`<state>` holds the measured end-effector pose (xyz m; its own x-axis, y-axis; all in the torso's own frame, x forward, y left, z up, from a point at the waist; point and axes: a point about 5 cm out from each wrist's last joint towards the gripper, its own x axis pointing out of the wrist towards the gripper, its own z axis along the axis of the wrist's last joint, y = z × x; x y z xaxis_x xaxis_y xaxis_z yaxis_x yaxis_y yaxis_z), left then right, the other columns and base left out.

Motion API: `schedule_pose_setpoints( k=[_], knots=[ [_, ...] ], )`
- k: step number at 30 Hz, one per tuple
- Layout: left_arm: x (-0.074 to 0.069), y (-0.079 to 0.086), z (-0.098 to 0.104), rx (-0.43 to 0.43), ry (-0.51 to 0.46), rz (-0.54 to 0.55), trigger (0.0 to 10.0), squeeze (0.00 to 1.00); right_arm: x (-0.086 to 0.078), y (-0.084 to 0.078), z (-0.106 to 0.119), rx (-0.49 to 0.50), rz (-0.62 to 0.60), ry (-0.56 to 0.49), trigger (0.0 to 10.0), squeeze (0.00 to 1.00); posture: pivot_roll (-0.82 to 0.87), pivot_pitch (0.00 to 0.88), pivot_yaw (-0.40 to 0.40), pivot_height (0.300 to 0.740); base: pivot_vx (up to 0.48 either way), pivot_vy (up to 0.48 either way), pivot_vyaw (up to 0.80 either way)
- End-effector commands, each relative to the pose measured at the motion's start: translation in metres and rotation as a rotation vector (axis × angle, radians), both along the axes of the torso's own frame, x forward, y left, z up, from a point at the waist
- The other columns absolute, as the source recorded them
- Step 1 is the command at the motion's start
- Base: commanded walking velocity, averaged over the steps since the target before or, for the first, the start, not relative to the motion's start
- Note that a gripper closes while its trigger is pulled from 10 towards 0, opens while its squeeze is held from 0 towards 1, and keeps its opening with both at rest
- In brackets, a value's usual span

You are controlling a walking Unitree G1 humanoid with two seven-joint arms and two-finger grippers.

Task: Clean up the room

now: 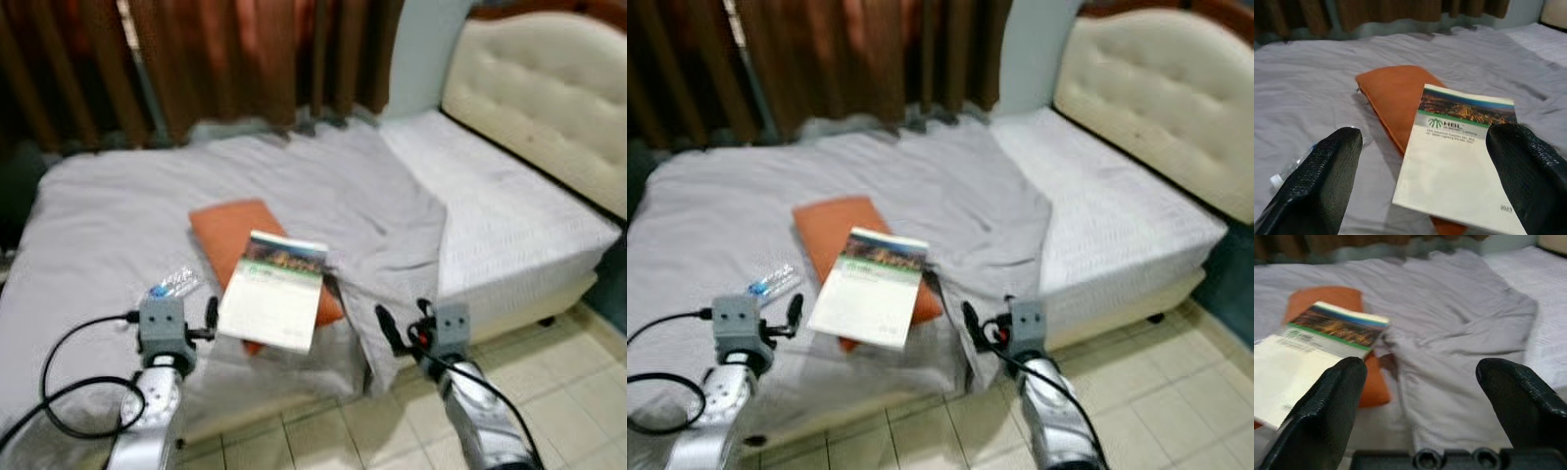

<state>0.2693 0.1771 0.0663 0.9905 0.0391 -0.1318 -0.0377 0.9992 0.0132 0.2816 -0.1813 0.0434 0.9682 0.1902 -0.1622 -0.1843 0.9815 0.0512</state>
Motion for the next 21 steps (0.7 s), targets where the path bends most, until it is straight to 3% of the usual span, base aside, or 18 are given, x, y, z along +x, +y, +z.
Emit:
schedule_pose_setpoints(
  k=[1, 5, 12, 15, 19, 21],
  knots=[
    [-0.0007, 0.0136, 0.0019, 0.016, 0.002, 0.04, 10.0, 0.0, 0.0035, 0.012, 0.0026, 0.022, 0.039, -0.002, 10.0, 0.0, 0.05, 0.0, -0.026, 0.74, 0.0, 0.469, 0.51],
    [-0.0008, 0.0136, 0.0015, 0.018, 0.004, 0.04, 10.0, 0.0, 0.0034, 0.0119, 0.0023, 0.019, 0.041, -0.002, 10.0, 0.0, 0.05, 0.0, -0.031, 0.74, 0.0, 0.468, 0.49],
    [0.0033, 0.0147, 0.0061, 0.044, -0.028, 0.038, 10.0, 0.0, 0.0029, 0.0115, 0.002, 0.021, 0.04, 0.0, 10.0, 0.0, 0.04, 0.0, -0.03, 0.74, 0.0, 0.463, 0.0],
    [0.0057, 0.016, 0.0064, 0.086, -0.02, 0.04, 10.0, 0.0, 0.0032, 0.0118, 0.0018, 0.019, 0.037, 0.002, 10.0, 0.0, 0.04, 0.0, -0.028, 0.74, 0.0, 0.0, -0.8],
    [0.0076, 0.0197, 0.0046, 0.075, 0.0, 0.06, 10.0, 0.0, 0.0047, 0.0111, 0.0037, 0.019, 0.029, -0.009, 10.0, 0.0, 0.03, 0.0, -0.022, 0.74, 0.472, 0.0, -0.8],
    [0.0079, 0.0195, 0.0047, 0.075, -0.002, 0.064, 10.0, 0.0, 0.005, 0.0105, 0.0043, 0.011, 0.03, -0.008, 10.0, 0.0, 0.02, 0.0, -0.021, 0.74, 0.469, 0.0, 0.0]
  ],
)
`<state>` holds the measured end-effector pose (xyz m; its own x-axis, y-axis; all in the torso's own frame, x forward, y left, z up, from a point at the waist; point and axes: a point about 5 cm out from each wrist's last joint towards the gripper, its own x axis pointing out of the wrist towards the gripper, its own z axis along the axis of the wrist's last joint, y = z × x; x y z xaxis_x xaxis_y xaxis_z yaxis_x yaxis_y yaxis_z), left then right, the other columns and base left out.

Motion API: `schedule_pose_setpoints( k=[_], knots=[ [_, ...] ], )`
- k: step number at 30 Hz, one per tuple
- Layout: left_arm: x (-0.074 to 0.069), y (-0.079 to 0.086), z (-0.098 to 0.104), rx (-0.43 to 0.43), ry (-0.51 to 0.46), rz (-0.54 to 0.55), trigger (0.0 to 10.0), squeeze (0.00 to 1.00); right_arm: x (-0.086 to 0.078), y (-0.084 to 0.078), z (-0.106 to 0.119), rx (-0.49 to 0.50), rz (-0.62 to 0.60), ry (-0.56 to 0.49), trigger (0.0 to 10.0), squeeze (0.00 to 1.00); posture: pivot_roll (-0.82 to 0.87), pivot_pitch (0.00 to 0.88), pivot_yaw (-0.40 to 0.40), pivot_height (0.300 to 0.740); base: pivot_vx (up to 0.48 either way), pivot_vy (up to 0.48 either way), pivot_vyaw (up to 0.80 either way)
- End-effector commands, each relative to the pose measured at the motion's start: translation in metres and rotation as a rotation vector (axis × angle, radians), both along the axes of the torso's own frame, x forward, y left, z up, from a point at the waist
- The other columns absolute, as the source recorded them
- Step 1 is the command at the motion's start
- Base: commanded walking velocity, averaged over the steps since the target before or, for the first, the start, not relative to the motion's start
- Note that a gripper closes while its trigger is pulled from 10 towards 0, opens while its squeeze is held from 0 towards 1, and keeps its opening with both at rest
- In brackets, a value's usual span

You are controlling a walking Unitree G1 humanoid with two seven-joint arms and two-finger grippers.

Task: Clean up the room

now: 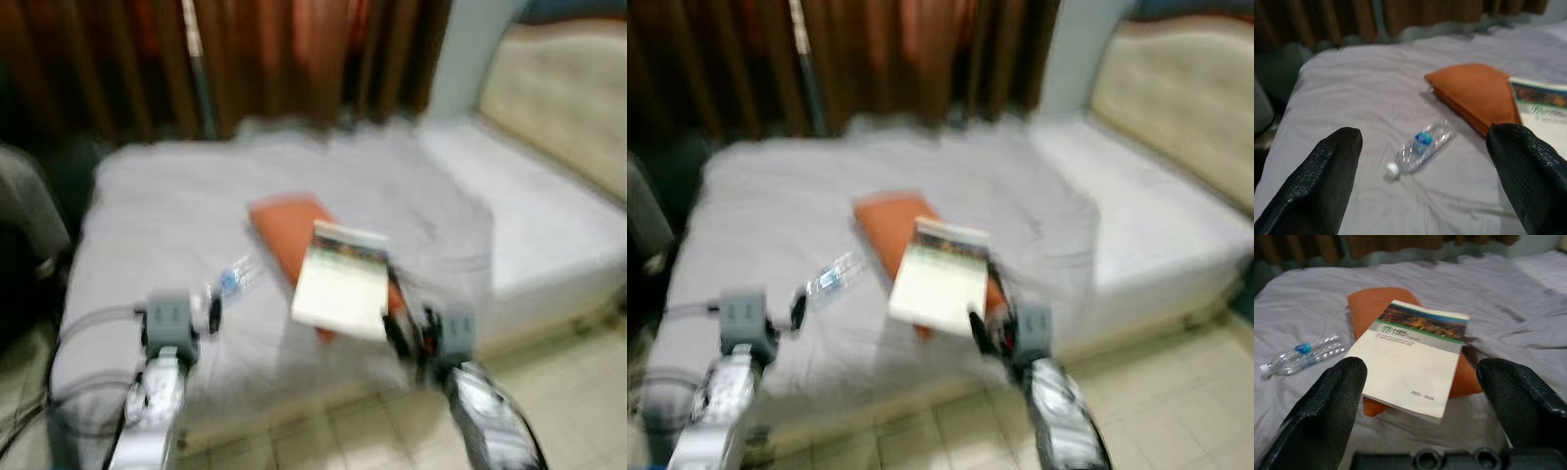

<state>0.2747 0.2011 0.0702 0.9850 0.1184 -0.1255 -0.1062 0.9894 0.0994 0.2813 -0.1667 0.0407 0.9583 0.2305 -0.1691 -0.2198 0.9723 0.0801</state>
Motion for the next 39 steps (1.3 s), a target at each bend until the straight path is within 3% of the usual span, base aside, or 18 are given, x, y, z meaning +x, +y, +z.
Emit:
schedule_pose_setpoints(
  k=[1, 8, 20, 24, 27, 33, 39],
  knots=[
    [0.003, -0.005, 0.001, -0.011, -0.003, -0.004, 10.0, 0.0, 0.005, -0.004, 0.007, -0.017, -0.007, -0.023, 10.0, 0.0, 0.02, 0.0, -0.021, 0.74, 0.469, 0.0, 0.0],
    [0.004, -0.008, -0.001, -0.011, 0.001, -0.009, 10.0, 0.0, 0.004, -0.003, 0.007, -0.014, -0.005, -0.022, 10.0, 0.0, 0.02, 0.0, -0.021, 0.74, 0.469, 0.0, 0.0],
    [0.006, -0.01, 0.001, -0.014, -0.009, -0.002, 10.0, 0.0, 0.003, -0.003, 0.005, -0.019, -0.007, -0.008, 10.0, 0.0, 0.01, 0.0, -0.015, 0.74, 0.469, 0.0, -0.8],
    [0.007, -0.001, 0.001, -0.05, -0.003, 0.061, 10.0, 0.0, 0.003, -0.004, 0.004, -0.02, -0.005, -0.007, 10.0, 0.0, 0.01, 0.0, -0.014, 0.74, 0.433, 0.078, -0.2],
    [0.009, -0.001, -0.001, -0.012, 0.013, 0.055, 10.0, 0.0, 0.002, -0.004, 0.004, -0.019, -0.003, -0.007, 10.0, 0.0, 0.01, 0.0, -0.016, 0.74, 0.0, 0.346, 0.0],
    [0.011, -0.003, 0.0, -0.027, 0.009, 0.04, 10.0, 0.0, 0.001, -0.004, 0.003, -0.019, 0.003, -0.006, 10.0, 0.0, 0.01, 0.0, -0.017, 0.74, 0.0, 0.0, 0.0],
    [0.013, -0.006, 0.0, -0.017, 0.019, 0.027, 10.0, 0.0, -0.001, -0.005, 0.003, -0.016, 0.003, -0.007, 10.0, 0.0, 0.0, 0.0, -0.015, 0.74, 0.0, 0.42, 0.0]
  ],
)
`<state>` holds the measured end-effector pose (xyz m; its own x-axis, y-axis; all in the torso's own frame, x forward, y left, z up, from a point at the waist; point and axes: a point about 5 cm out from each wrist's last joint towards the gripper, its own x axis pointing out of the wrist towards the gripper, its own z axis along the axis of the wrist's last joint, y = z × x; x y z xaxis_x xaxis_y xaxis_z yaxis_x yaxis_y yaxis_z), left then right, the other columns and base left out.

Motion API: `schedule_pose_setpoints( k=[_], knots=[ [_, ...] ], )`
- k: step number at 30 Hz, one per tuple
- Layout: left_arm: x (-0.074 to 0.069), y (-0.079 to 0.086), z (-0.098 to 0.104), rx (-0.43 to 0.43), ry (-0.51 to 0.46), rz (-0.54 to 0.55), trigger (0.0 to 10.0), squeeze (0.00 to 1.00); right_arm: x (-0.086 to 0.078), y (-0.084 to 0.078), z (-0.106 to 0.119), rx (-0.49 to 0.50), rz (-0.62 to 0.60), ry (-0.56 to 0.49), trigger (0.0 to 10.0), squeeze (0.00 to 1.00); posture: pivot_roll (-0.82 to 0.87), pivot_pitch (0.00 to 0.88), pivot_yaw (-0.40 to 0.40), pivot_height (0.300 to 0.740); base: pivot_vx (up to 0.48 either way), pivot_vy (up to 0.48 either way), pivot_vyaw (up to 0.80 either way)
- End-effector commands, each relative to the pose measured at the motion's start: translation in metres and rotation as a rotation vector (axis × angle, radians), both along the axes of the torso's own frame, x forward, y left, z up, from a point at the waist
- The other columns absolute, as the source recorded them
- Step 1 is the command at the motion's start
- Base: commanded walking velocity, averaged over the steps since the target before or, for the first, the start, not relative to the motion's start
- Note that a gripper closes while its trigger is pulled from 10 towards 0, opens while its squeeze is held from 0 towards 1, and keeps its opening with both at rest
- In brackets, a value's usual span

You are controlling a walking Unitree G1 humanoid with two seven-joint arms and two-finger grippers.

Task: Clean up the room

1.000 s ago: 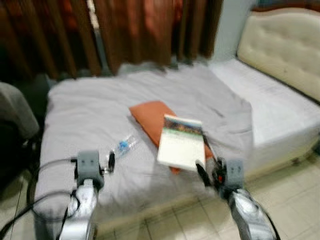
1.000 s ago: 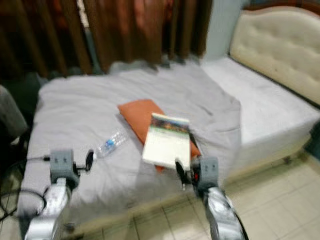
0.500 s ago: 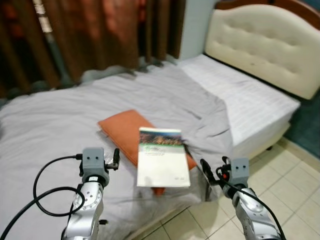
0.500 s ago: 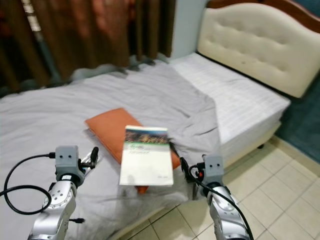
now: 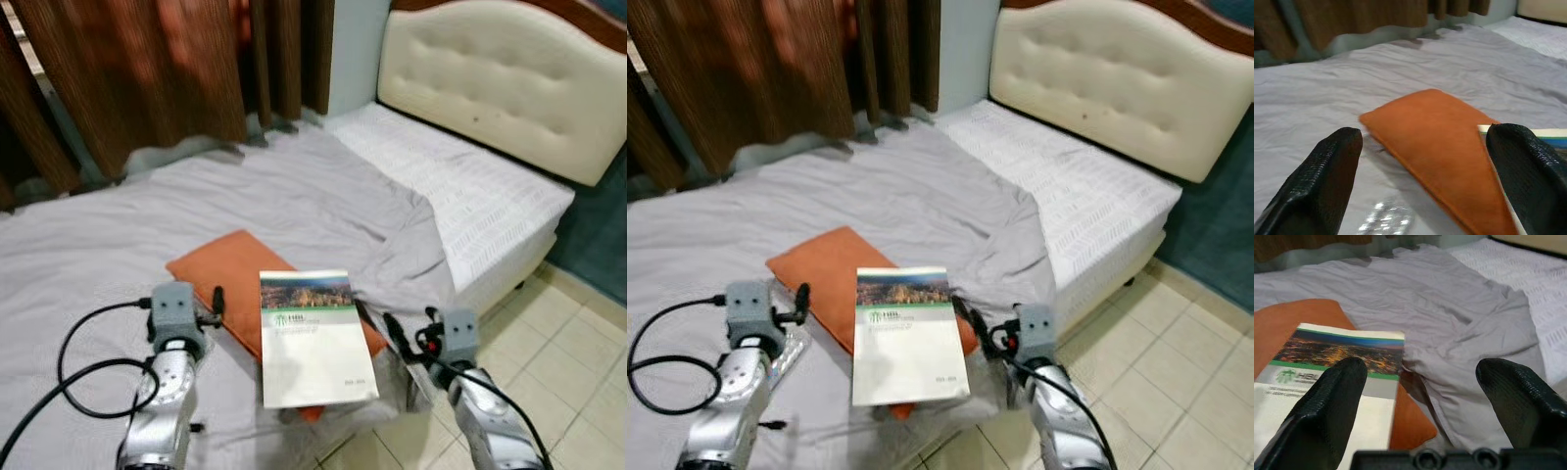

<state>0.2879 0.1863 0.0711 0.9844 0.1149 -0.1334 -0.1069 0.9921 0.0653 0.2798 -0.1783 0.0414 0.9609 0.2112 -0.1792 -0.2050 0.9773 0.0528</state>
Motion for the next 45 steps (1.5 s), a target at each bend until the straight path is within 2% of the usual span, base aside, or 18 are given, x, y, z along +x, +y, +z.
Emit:
schedule_pose_setpoints(
  k=[1, 8, 10, 11, 12, 13, 16, 17, 19, 21, 22, 24, 25, 29, 32, 38, 42, 45],
  knots=[
    [0.001, 0.009, -0.001, 0.029, 0.019, 0.023, 10.0, 0.0, 0.0, 0.006, 0.002, 0.013, 0.019, -0.011, 10.0, 0.0, 0.0, 0.0, -0.015, 0.74, 0.0, 0.42, 0.0],
    [0.016, 0.007, 0.003, 0.079, 0.035, -0.014, 10.0, 0.0, -0.001, 0.007, 0.002, 0.016, 0.021, -0.009, 10.0, 0.0, -0.01, 0.0, -0.009, 0.74, 0.313, 0.359, 0.0],
    [0.027, 0.004, 0.004, 0.111, 0.072, -0.044, 10.0, 0.0, -0.003, 0.008, 0.001, 0.019, 0.017, -0.009, 10.0, 0.0, -0.02, 0.0, -0.004, 0.74, 0.0, 0.0, 0.0],
    [0.027, 0.004, 0.004, 0.111, 0.072, -0.044, 10.0, 0.0, -0.003, 0.008, 0.001, 0.019, 0.017, -0.009, 10.0, 0.0, -0.02, 0.0, -0.004, 0.74, 0.0, 0.0, 0.0],
    [0.037, 0.006, 0.004, 0.141, 0.1, -0.054, 10.0, 0.0, -0.006, 0.008, 0.001, 0.024, 0.013, -0.01, 10.0, 0.0, -0.03, 0.0, 0.005, 0.74, 0.0, 0.0, 0.0],
    [0.037, 0.006, 0.004, 0.141, 0.1, -0.054, 10.0, 0.0, -0.006, 0.008, 0.001, 0.024, 0.013, -0.01, 10.0, 0.0, -0.03, 0.0, 0.005, 0.74, 0.0, 0.0, 0.0],
    [0.052, 0.012, 0.008, 0.181, 0.144, -0.076, 10.0, 0.0, -0.012, 0.009, 0.003, 0.03, 0.02, -0.014, 10.0, 0.0, -0.05, 0.0, 0.021, 0.74, 0.0, 0.0, 0.0],
    [0.059, 0.016, 0.012, 0.175, 0.145, -0.073, 10.0, 0.0, -0.016, 0.008, 0.005, 0.036, 0.014, -0.018, 10.0, 0.0, -0.07, 0.016, 0.035, 0.74, 0.0, 0.0, 0.0],
    [0.069, 0.025, 0.021, 0.171, 0.145, -0.061, 10.0, 0.0, -0.033, 0.007, 0.012, 0.052, 0.008, -0.033, 10.0, 0.0, -0.13, 0.118, 0.071, 0.74, 0.0, 0.0, 0.0],
    [0.071, 0.026, 0.023, 0.174, 0.146, -0.059, 10.0, 0.0, -0.036, 0.007, 0.013, 0.052, 0.011, -0.032, 10.0, 0.0, -0.13, 0.118, 0.071, 0.74, 0.0, 0.0, 0.0],
    [0.074, 0.026, 0.025, 0.193, 0.144, -0.06, 10.0, 0.0, -0.043, 0.008, 0.015, 0.053, 0.016, -0.03, 10.0, 0.0, -0.16, 0.189, 0.087, 0.74, 0.0, 0.0, 0.0],
    [0.08, 0.023, 0.031, 0.226, 0.132, -0.073, 10.0, 0.0, -0.055, 0.013, 0.02, 0.06, 0.044, -0.023, 10.0, 0.0, -0.18, 0.233, 0.102, 0.74, 0.0, 0.0, 0.0],
    [0.082, 0.023, 0.035, 0.249, 0.122, -0.071, 10.0, 0.0, -0.062, 0.018, 0.026, 0.067, 0.071, -0.025, 10.0, 0.0, -0.2, 0.302, 0.114, 0.74, 0.0, 0.0, 0.0],
    [0.088, 0.026, 0.043, 0.265, 0.11, -0.054, 10.0, 0.0, -0.07, 0.032, 0.04, 0.081, 0.128, -0.037, 10.0, 0.0, -0.22, 0.362, 0.125, 0.74, 0.0, 0.0, 0.0],
    [0.091, 0.036, 0.053, 0.269, 0.093, -0.002, 10.0, 0.0, -0.081, 0.054, 0.075, 0.106, 0.19, -0.107, 10.0, 0.0, -0.25, 0.461, 0.136, 0.74, 0.0, 0.0, 0.0],
    [0.09, 0.042, 0.05, 0.241, 0.117, 0.023, 10.0, 0.0, -0.103, 0.071, 0.121, 0.029, 0.254, -0.237, 10.0, 0.0, -0.29, 0.536, 0.131, 0.74, 0.0, 0.0, 0.0],
    [0.088, 0.045, 0.046, 0.203, 0.14, 0.048, 10.0, 0.0, -0.115, 0.075, 0.123, 0.001, 0.275, -0.212, 10.0, 0.0, -0.32, 0.557, 0.117, 0.74, 0.0, 0.0, 0.0],
    [0.085, 0.047, 0.038, 0.15, 0.184, 0.074, 10.0, 0.0, -0.123, 0.069, 0.117, -0.019, 0.27, -0.154, 10.0, 0.0, -0.32, 0.59, 0.1, 0.74, 0.0, 0.0, 0.0]
  ],
)
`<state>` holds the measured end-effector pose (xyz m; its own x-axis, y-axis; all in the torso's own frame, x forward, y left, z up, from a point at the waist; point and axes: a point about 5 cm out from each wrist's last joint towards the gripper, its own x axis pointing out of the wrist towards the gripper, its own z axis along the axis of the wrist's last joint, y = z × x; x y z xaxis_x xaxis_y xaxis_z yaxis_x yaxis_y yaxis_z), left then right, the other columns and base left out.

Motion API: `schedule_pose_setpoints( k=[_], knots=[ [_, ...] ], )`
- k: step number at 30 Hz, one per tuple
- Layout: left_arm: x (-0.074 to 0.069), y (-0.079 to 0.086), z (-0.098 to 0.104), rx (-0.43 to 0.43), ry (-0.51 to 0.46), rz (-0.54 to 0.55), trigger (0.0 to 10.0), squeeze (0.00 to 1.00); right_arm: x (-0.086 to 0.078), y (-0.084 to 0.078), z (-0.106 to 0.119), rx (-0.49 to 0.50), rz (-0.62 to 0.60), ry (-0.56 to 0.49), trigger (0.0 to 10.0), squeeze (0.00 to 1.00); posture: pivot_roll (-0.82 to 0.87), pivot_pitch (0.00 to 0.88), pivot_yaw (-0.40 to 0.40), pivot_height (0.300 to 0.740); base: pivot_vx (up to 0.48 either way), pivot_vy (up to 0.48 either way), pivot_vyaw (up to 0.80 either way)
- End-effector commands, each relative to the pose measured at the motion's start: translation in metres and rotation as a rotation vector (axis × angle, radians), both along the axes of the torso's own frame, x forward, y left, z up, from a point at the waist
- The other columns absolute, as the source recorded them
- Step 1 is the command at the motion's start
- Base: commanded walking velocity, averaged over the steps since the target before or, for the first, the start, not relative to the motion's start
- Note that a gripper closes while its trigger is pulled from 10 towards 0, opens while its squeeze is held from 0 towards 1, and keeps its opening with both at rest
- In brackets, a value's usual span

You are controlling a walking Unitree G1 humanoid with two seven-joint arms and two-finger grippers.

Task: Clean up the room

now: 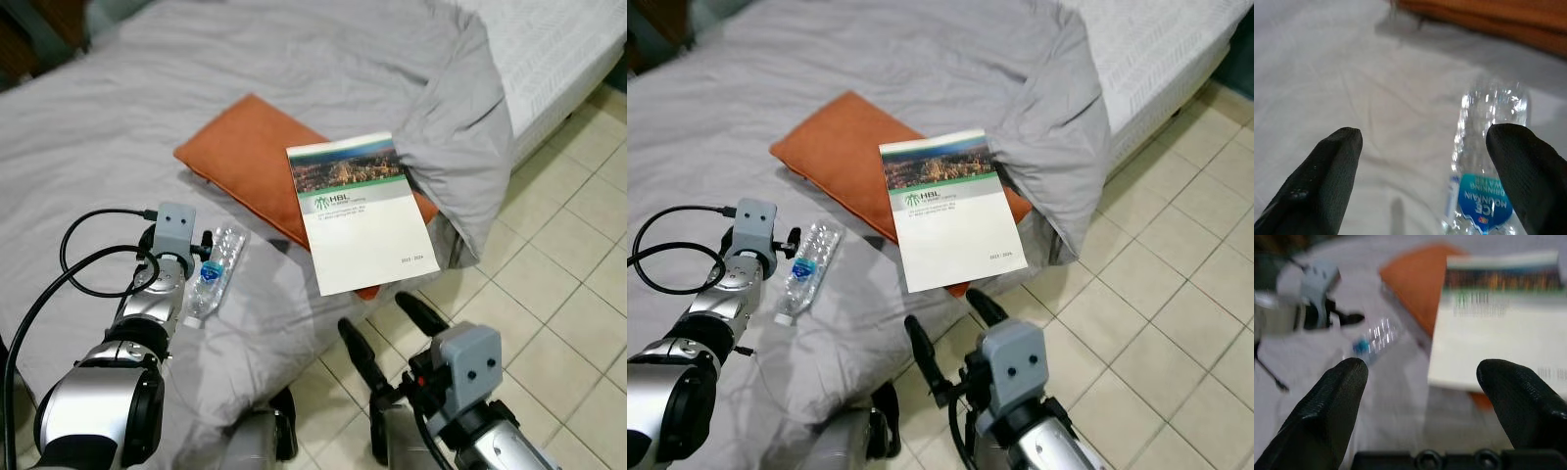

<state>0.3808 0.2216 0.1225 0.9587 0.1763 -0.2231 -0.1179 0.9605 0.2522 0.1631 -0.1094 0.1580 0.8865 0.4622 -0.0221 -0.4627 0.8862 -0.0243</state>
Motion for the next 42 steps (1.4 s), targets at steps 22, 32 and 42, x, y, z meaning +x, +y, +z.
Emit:
schedule_pose_setpoints(
  k=[22, 32, 42],
  knots=[
    [-0.02, 0.02, -0.034, -0.015, 0.271, 0.085, 0.0, 0.0, -0.017, -0.002, 0.005, -0.021, 0.011, 0.138, 10.0, 0.0, -0.26, 0.749, 0.073, 0.74, 0.0, 0.0, 0.0],
    [0.0, 0.017, 0.005, -0.105, 0.09, 0.017, 0.0, 0.0, -0.016, 0.0, 0.003, -0.009, -0.007, 0.16, 10.0, 0.0, -0.22, 0.755, 0.112, 0.74, 0.0, 0.0, 0.0],
    [0.005, 0.044, 0.051, -0.259, -0.112, -0.067, 0.0, 0.0, -0.013, 0.001, 0.0, 0.008, -0.009, 0.168, 10.0, 0.0, -0.16, 0.747, 0.127, 0.74, 0.0, 0.0, 0.0]
  ],
)
